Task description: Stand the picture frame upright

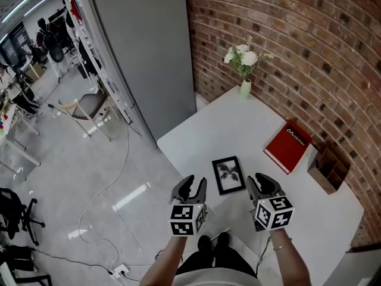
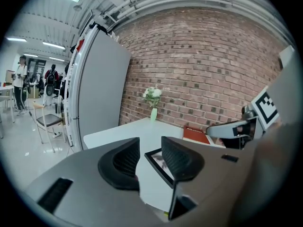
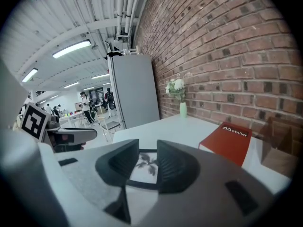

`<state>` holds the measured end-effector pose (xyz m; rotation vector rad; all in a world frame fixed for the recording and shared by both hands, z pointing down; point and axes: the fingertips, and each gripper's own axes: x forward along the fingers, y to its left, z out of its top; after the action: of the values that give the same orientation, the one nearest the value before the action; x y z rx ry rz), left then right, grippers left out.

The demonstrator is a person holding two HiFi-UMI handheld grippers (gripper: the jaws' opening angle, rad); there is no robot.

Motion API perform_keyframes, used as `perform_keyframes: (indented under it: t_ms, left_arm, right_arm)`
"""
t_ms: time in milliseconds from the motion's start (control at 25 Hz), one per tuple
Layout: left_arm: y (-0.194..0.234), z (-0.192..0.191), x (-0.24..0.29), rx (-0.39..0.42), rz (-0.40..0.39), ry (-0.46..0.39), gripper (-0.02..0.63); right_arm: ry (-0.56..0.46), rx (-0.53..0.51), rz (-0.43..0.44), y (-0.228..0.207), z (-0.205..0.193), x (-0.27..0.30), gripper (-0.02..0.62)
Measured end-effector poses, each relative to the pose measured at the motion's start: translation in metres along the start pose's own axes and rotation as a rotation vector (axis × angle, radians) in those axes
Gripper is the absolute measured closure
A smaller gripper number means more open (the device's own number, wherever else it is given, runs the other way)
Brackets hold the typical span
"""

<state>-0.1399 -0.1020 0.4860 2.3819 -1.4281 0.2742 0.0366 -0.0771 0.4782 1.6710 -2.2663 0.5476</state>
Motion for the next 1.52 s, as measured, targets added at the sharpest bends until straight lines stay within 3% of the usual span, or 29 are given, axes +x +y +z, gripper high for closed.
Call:
perform_keyframes:
  t_ms: [760,1240,1520]
  left_arm:
    - [-0.02,-0.068,0.074,-0.073,0.112,0.175,0.468]
    - [-0.027,-0.107,0.105,-0.091,0.163,0.338,0.466]
    - [-0.027,-0.124,0.11,-0.093,0.182,0.379,0.474]
  right_arm:
    - [0.168,-0.037,0.099,-0.018,-0.053,0.048,0.491]
    - [0.216,-0.031,0.128,-0.03,-0.072,0.063,0.491]
    - [0.238,-0.042,0.14,-0.027,-0.079,0.071,0.491]
